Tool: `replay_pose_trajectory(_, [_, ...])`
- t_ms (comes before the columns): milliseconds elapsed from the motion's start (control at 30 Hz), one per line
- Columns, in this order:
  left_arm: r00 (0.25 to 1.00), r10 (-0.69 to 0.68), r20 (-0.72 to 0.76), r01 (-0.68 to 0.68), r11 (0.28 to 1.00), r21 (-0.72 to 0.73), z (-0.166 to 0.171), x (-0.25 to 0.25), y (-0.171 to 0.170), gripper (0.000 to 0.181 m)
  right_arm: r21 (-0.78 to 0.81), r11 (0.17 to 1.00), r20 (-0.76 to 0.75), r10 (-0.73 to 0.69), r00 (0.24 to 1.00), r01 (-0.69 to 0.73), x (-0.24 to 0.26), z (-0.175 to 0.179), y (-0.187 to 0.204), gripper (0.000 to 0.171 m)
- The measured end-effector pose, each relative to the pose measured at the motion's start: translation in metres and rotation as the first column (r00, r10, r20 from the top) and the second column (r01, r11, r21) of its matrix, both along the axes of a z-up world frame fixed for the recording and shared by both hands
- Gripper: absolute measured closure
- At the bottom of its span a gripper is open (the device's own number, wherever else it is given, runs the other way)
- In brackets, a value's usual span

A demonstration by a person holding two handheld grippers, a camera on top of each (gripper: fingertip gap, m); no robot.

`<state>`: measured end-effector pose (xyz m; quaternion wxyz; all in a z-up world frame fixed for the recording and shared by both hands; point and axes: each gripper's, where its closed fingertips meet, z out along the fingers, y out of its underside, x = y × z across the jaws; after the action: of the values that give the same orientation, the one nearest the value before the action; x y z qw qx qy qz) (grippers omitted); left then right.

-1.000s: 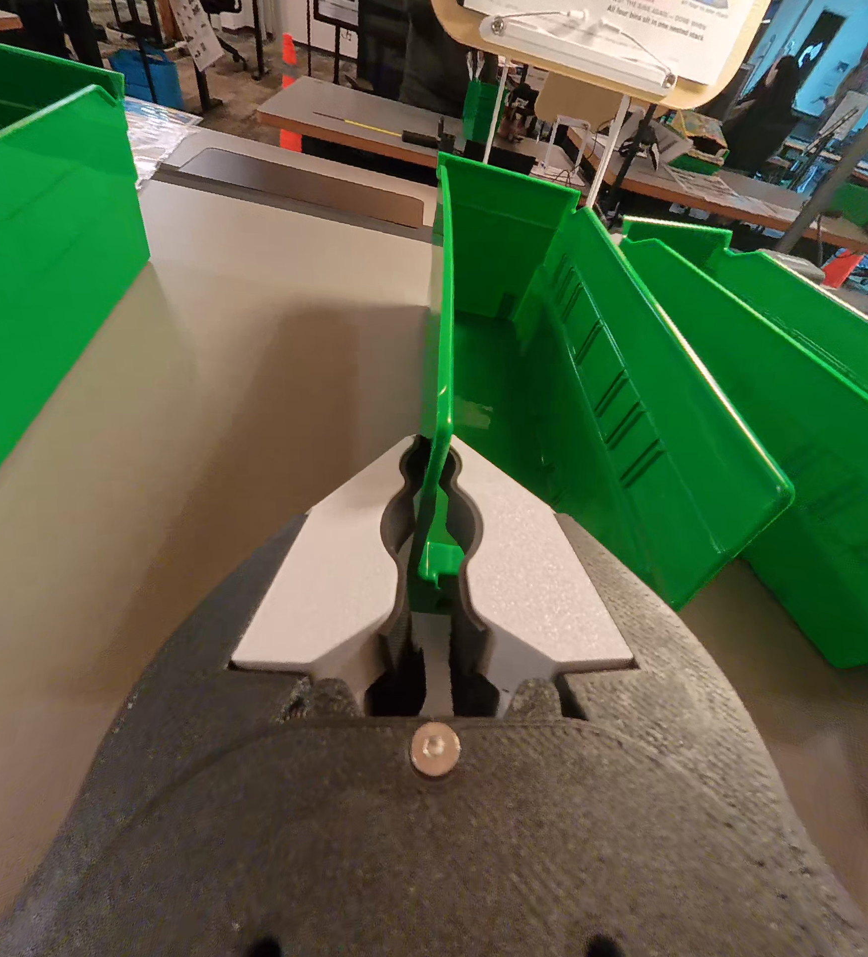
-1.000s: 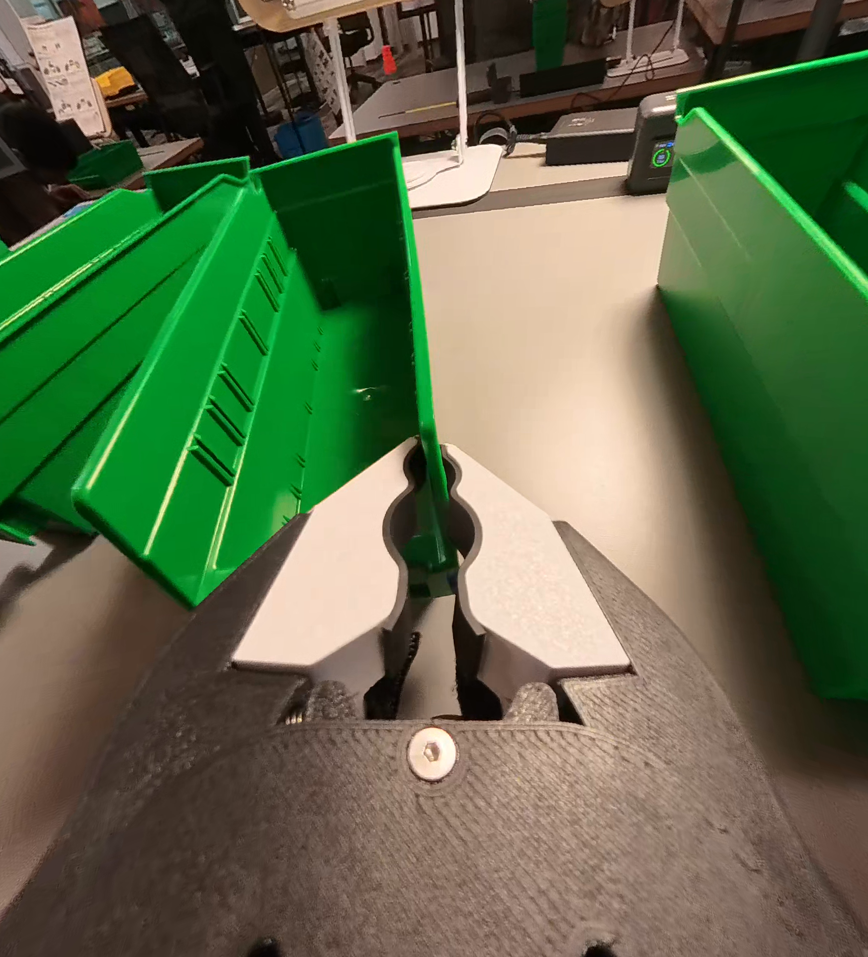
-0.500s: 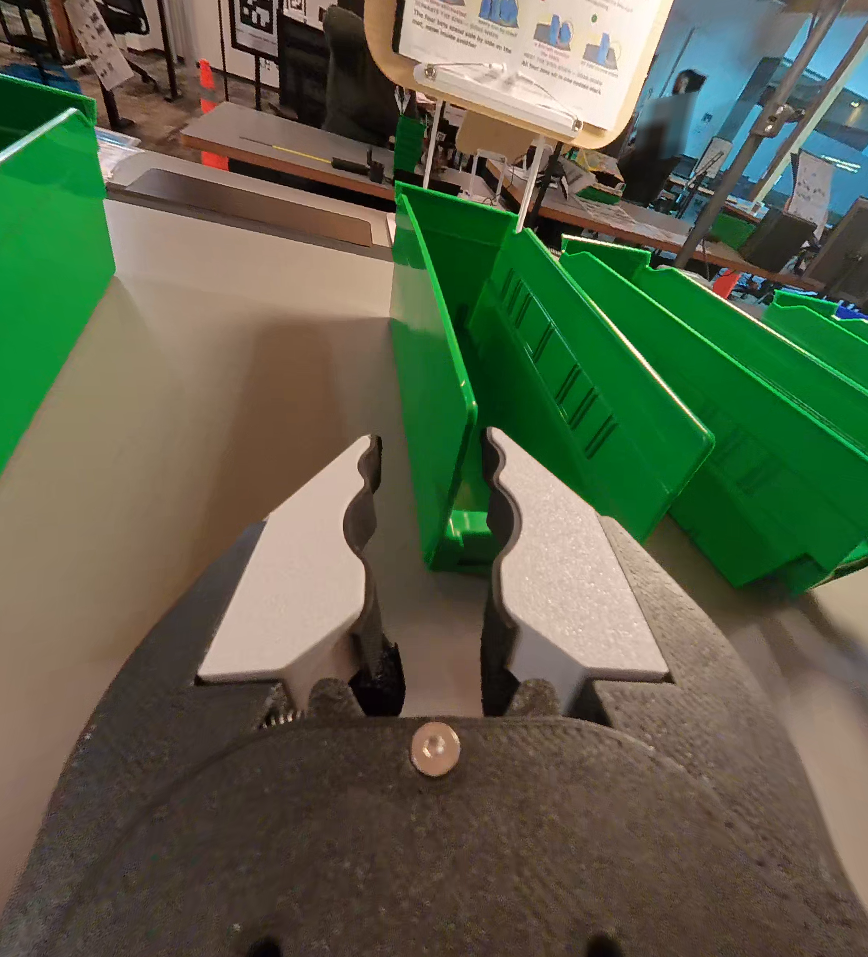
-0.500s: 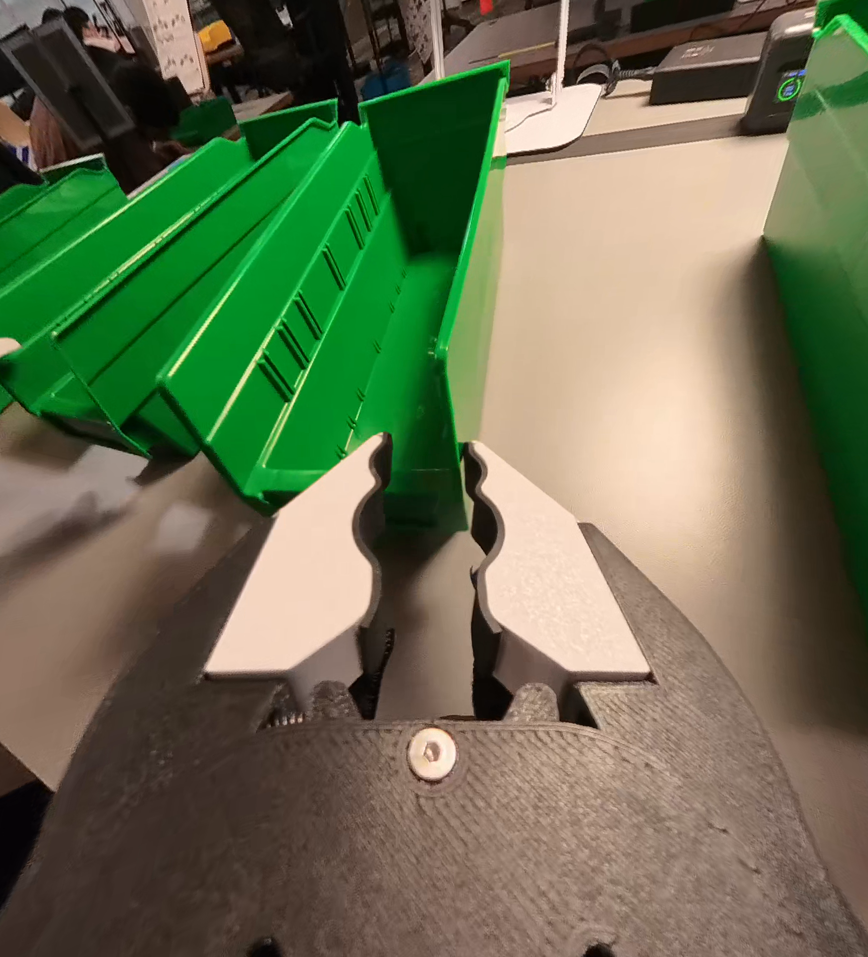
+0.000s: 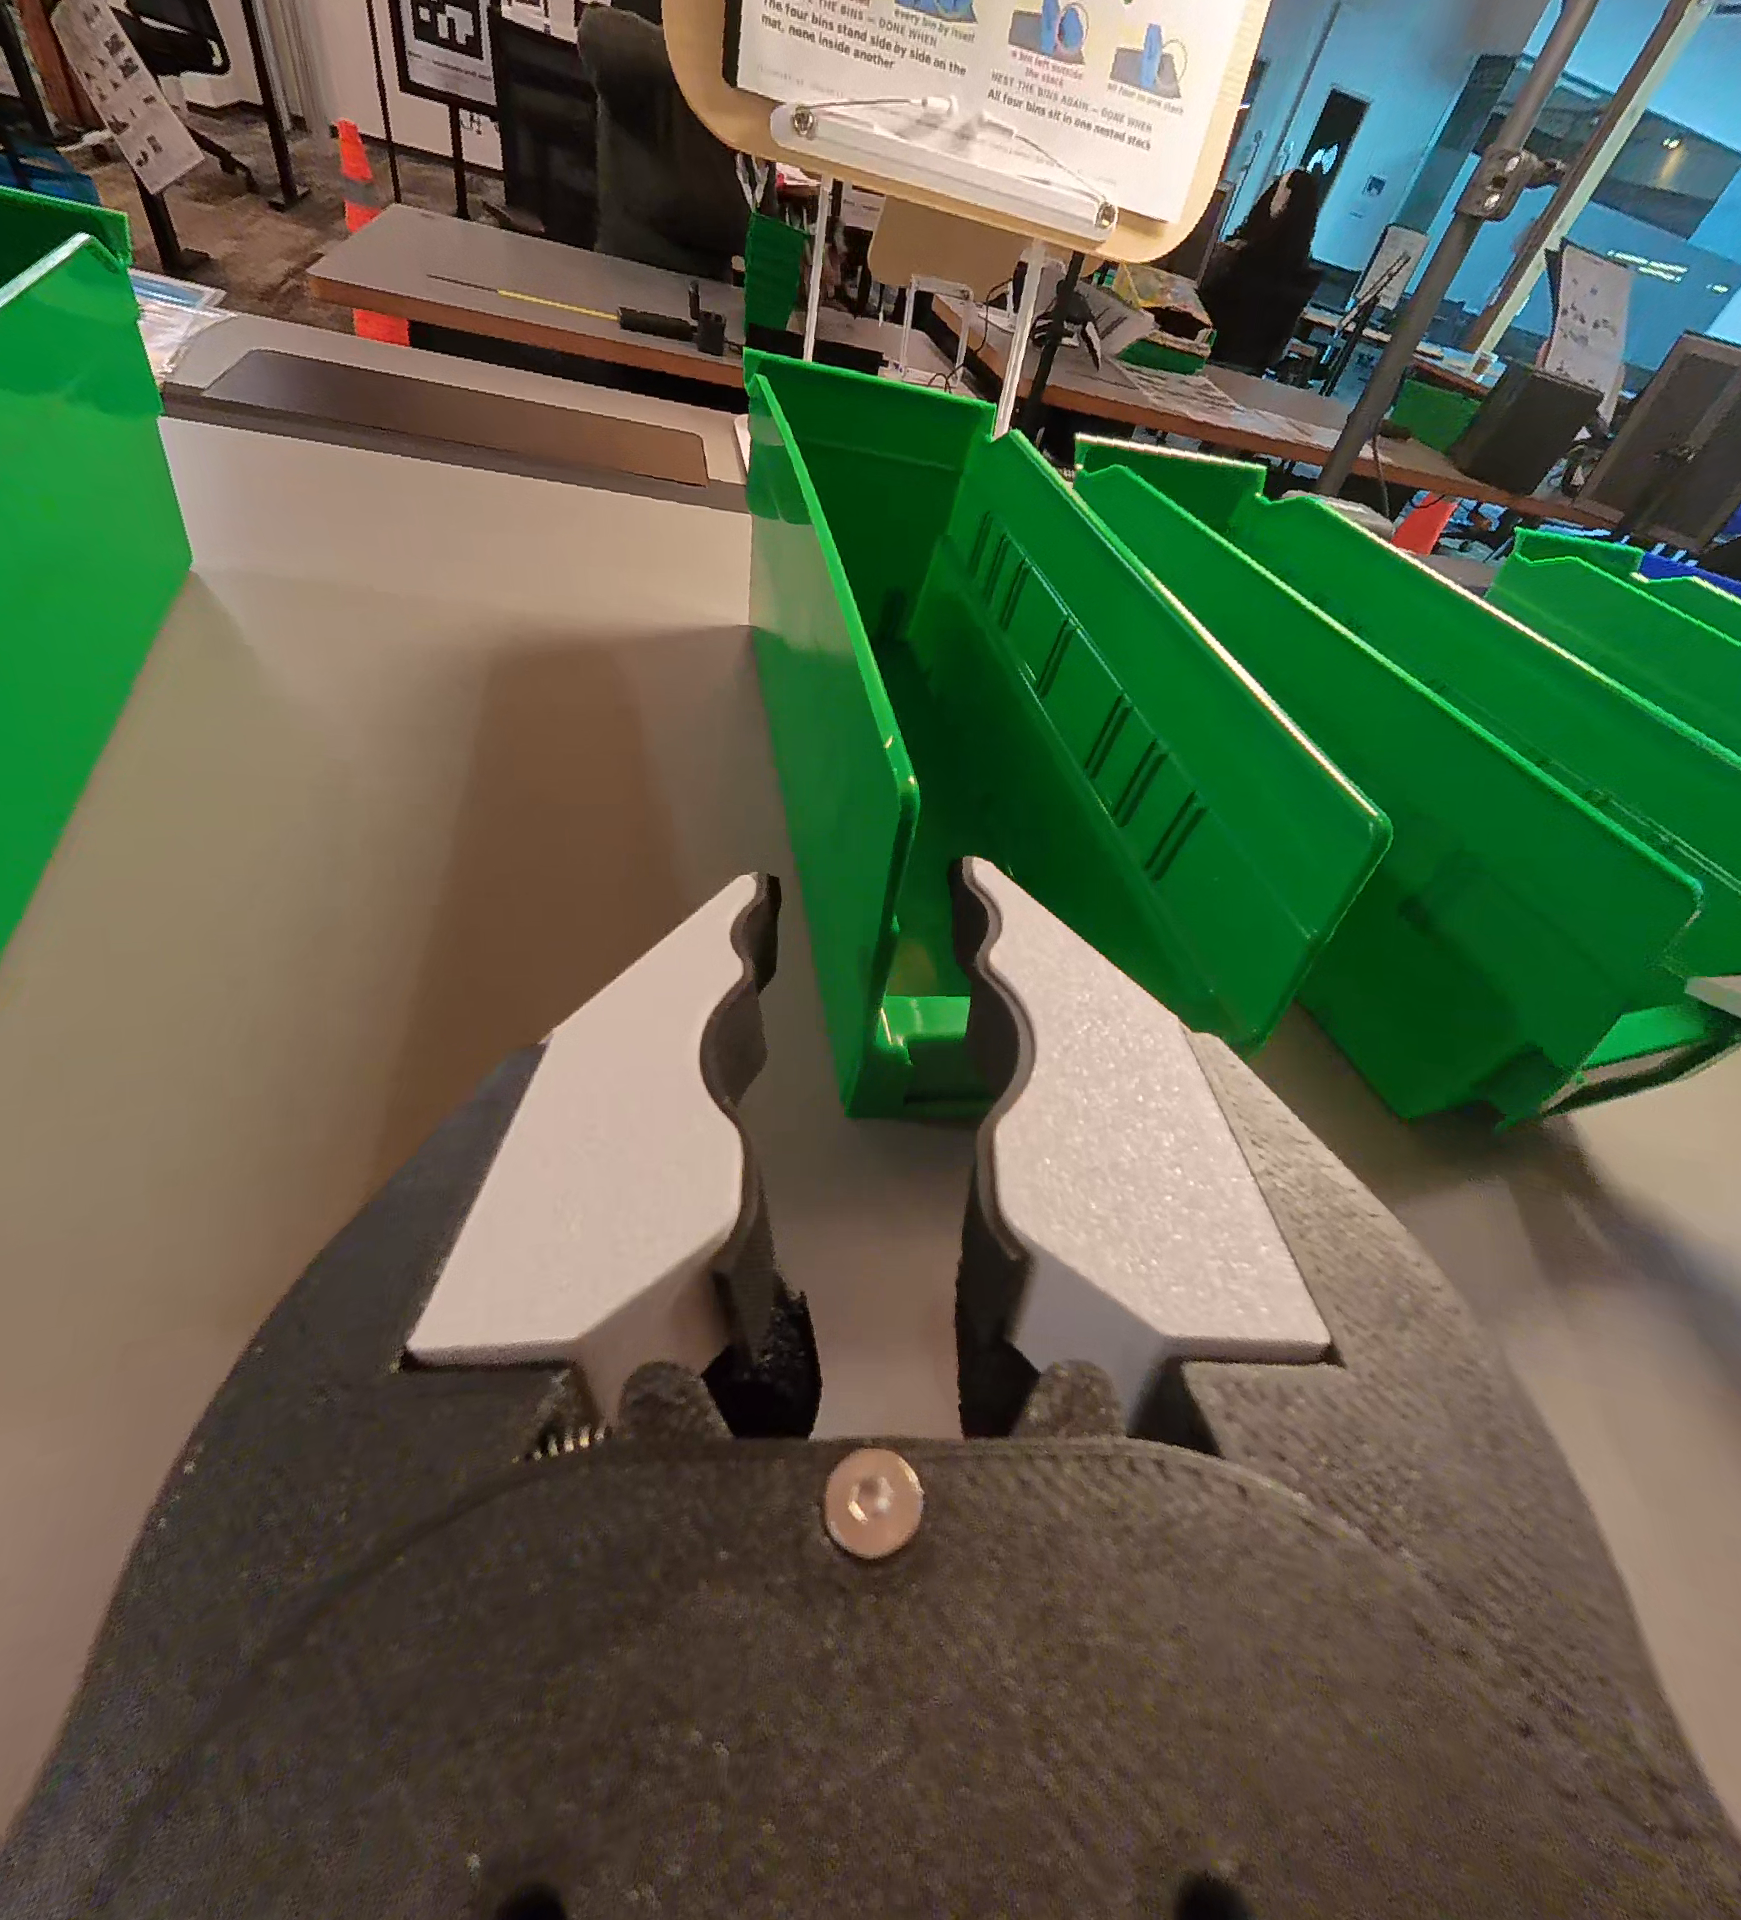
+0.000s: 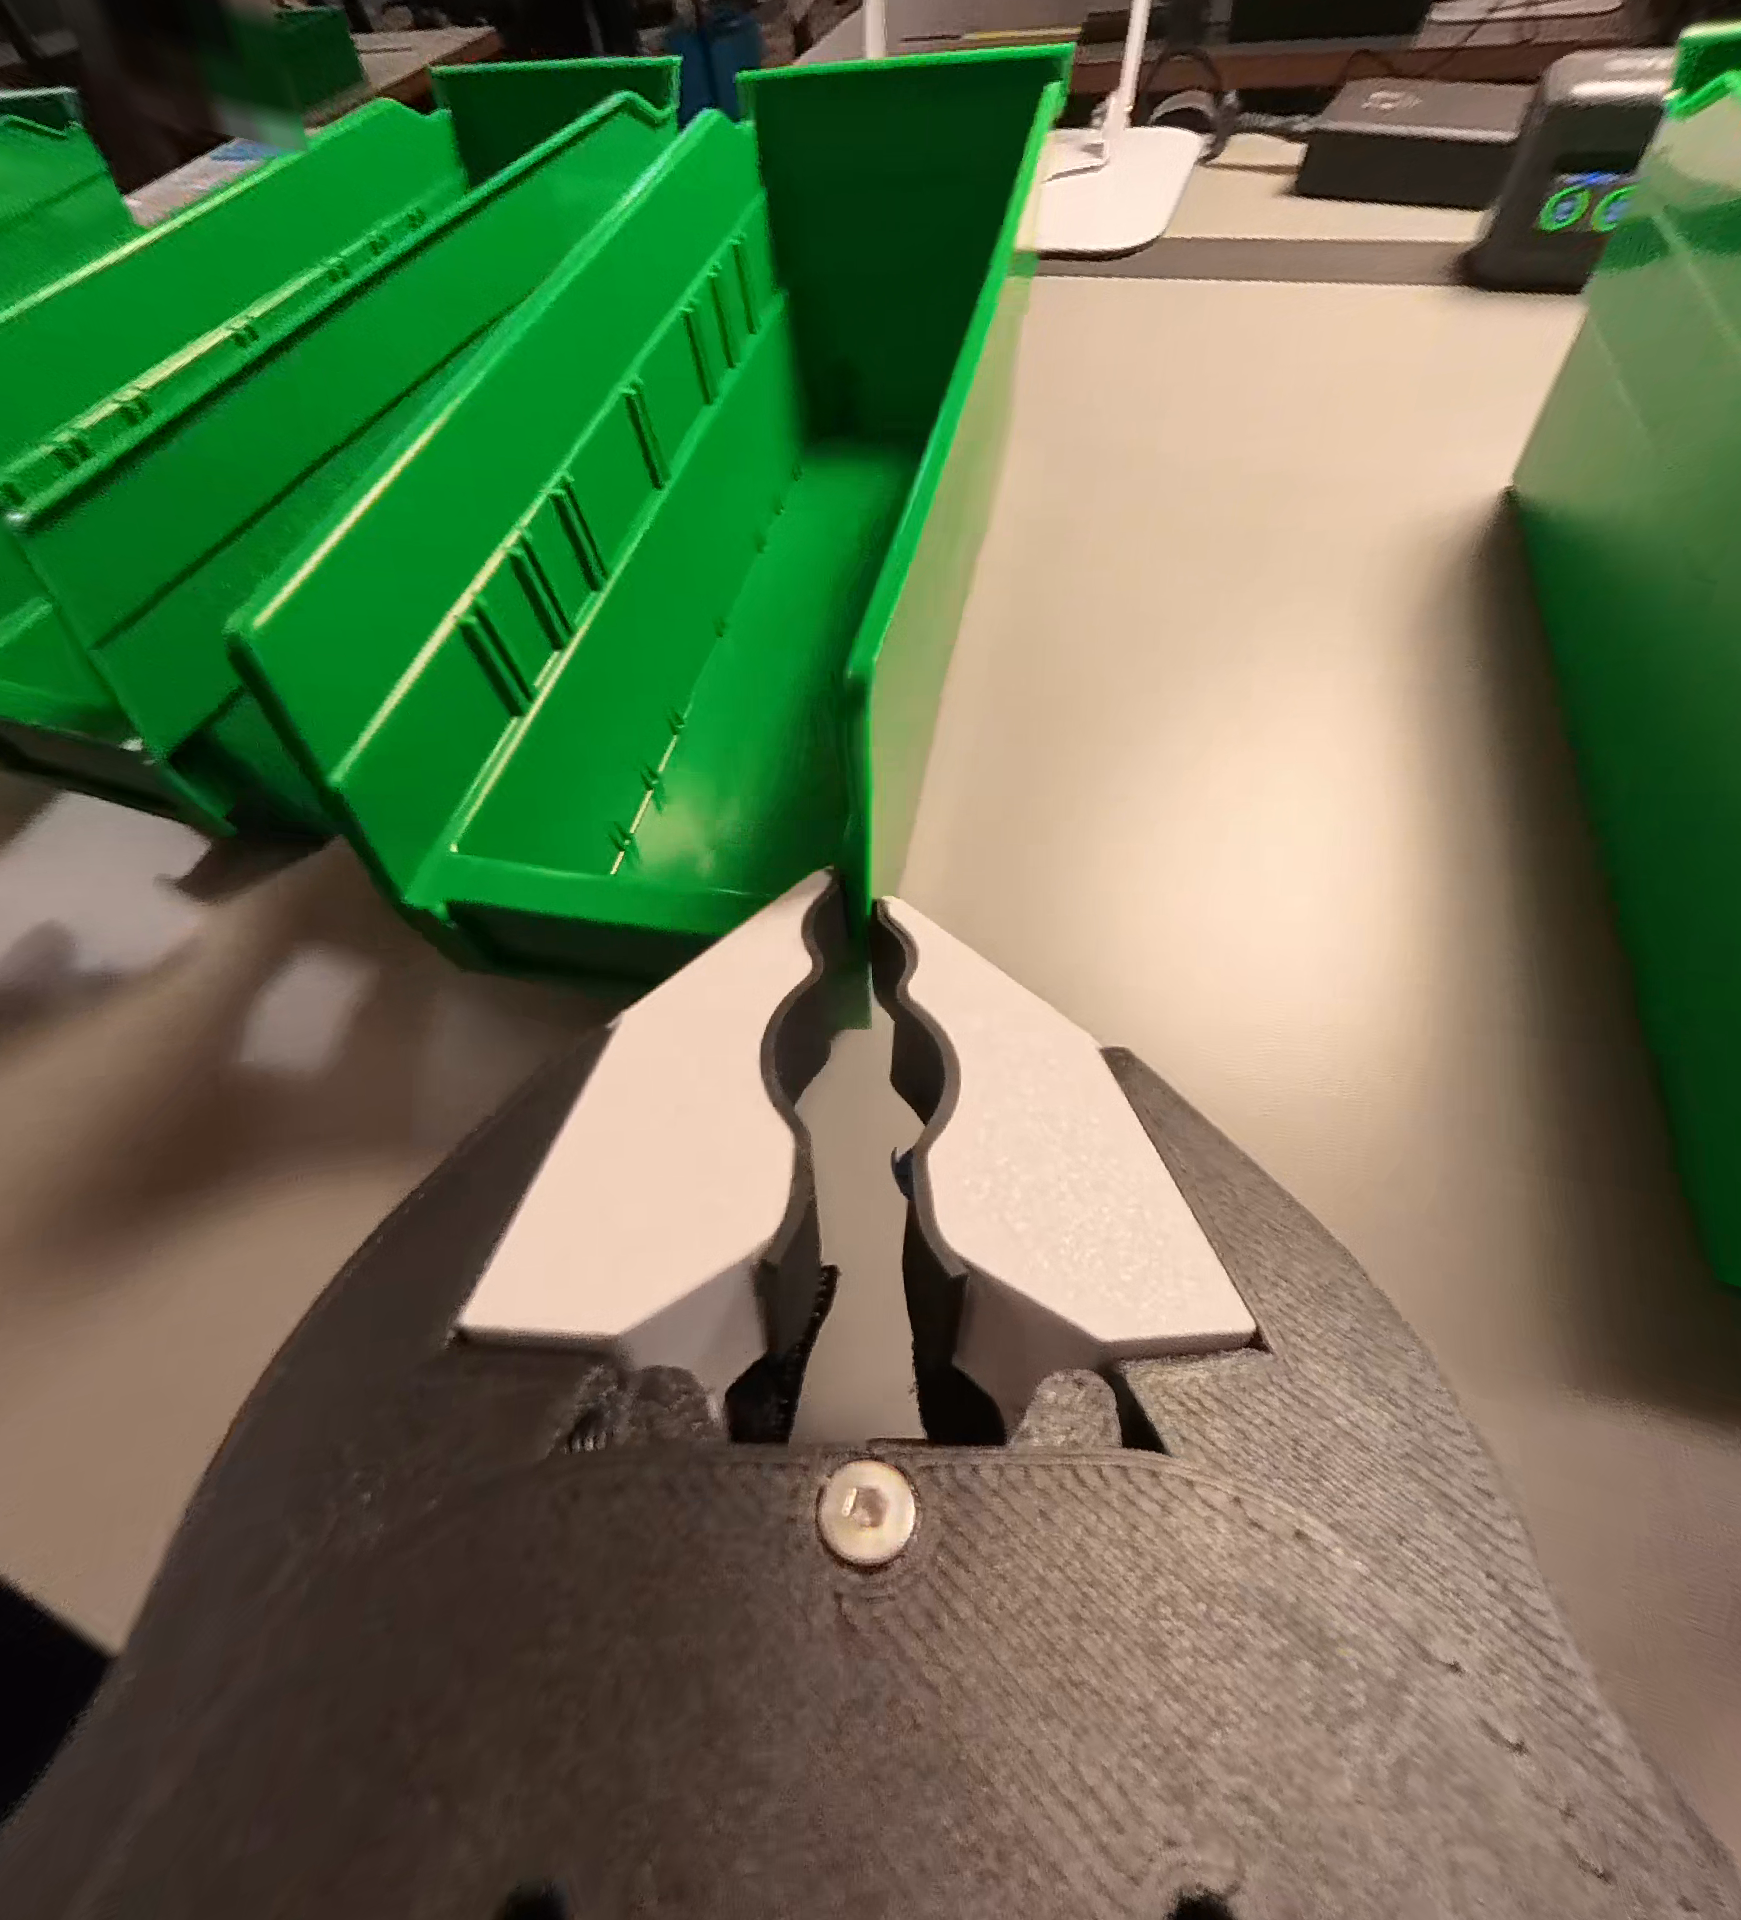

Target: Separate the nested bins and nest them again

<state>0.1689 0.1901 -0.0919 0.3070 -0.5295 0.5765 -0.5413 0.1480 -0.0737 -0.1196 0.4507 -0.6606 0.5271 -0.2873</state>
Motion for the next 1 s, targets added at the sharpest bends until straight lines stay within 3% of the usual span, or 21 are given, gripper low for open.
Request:
replay_pose_trajectory(500, [1.0, -0.017, 0.014, 0.017, 1.0, -0.009, 0.003, -0.007, 0.011, 0.149, -0.046, 0.996, 0.019, -0.079, 0.997, 0.08, 0.013, 0.001, -0.005, 0.167])
replay_pose_trajectory(633, [0.998, -0.043, 0.036, 0.043, 0.999, 0.007, 0.009, -0.018, 0.015, 0.141, -0.01, 0.998, 0.013, -0.069, 0.998, 0.069, 0.003, 0.001, -0.01, 0.118])
replay_pose_trajectory(700, [0.997, -0.049, 0.061, 0.048, 0.999, 0.022, 0.016, -0.027, 0.024, 0.138, 0.015, 0.998, 0.019, -0.06, 0.998, 0.06, -0.008, 0.003, -0.017, 0.104])
replay_pose_trajectory(867, [0.993, -0.04, 0.109, 0.038, 0.999, 0.025, 0.038, -0.044, 0.055, 0.127, 0.068, 0.996, 0.085, -0.07, 0.994, 0.065, -0.032, 0.02, -0.052, 0.1])
replay_pose_trajectory(1000, [0.983, 0.075, 0.168, -0.097, 0.987, 0.127, 0.054, -0.047, 0.1, 0.116, 0.034, 0.985, 0.187, -0.175, 0.967, 0.171, -0.039, 0.046, -0.103, 0.098])
